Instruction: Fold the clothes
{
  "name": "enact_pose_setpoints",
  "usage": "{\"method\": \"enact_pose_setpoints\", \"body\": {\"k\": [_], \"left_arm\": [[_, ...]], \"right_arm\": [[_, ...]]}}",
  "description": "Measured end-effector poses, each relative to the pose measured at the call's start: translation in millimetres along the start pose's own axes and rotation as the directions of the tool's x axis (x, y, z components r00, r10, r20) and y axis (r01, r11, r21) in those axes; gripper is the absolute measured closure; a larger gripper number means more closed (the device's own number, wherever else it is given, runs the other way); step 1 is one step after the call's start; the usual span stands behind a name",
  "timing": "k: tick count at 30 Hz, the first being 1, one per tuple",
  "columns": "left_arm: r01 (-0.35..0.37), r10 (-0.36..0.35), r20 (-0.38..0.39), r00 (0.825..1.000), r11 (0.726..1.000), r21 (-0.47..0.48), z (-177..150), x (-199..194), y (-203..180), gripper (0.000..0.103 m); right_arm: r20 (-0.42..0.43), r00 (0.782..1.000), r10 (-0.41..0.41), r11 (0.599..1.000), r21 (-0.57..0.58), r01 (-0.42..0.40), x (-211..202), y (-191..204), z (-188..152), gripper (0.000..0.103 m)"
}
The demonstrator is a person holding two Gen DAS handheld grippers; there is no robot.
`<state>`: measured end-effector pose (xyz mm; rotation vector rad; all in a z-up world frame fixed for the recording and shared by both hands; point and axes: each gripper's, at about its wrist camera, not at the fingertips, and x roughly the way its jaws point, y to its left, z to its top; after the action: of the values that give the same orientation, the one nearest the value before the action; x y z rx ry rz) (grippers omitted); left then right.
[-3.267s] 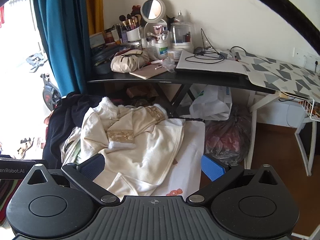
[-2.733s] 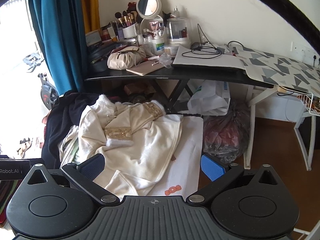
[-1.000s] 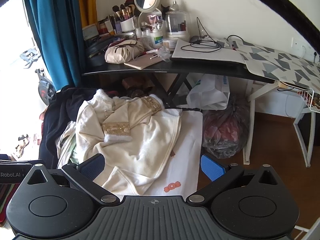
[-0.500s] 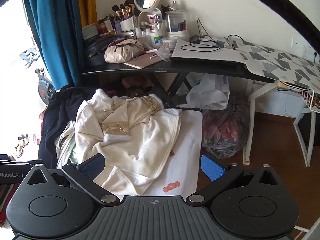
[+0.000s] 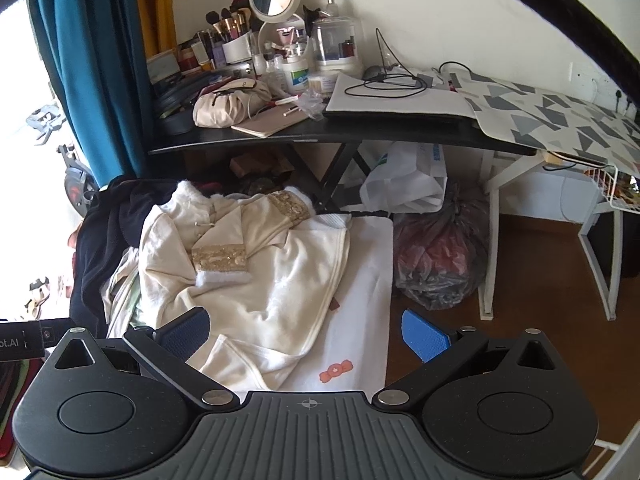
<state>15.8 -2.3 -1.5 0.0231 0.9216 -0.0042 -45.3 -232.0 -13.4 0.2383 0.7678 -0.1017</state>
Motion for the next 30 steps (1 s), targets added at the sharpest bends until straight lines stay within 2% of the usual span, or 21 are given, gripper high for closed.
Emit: {"method": "enact_pose_setpoints", "body": {"k": [4, 6, 11, 17, 22, 30], "left_arm": [[-0.01, 0.009, -0.03, 1.0, 0.999, -0.034, -0.4, 5.2, 0.9, 0.001], [0.018, -0.02, -0.048, 0.999, 0.999, -0.042, -2.3, 7.6, 0.5, 0.001], [0.049, -0.049, -0.035, 0.998, 0.999, 0.008, -3.3, 0.8, -13.9, 0.0], [0.038, -0.036, -0.037, 0.999, 0.999, 0.032, -2.9, 1.0, -22.5, 0.0], [0.035, -0.034, -0.034, 0.999, 0.999, 0.013, 0.3, 4.3, -15.6, 0.0], [0.03, -0.028, -0.039, 0.999, 0.998, 0.049, 16.3, 23.9, -5.3, 0.0]], "right_arm": [[-0.004, 1.0, -0.003, 1.0, 0.006, 0.003, 0.2, -5.6, -1.1, 0.001], [-0.016, 1.0, 0.004, 1.0, -0.001, -0.004, 2.2, -6.6, -2.6, 0.001], [-0.028, 1.0, 0.013, 1.0, 0.017, -0.012, 4.5, -13.9, -5.0, 0.001], [-0.034, 0.999, 0.016, 0.999, 0.037, -0.015, 7.7, -21.5, -4.3, 0.001], [-0.034, 0.999, 0.02, 0.999, 0.029, -0.019, 15.4, -14.9, 0.7, 0.001], [-0.046, 0.999, 0.02, 1.0, 0.013, -0.019, 41.6, 8.2, 18.4, 0.001]]}}
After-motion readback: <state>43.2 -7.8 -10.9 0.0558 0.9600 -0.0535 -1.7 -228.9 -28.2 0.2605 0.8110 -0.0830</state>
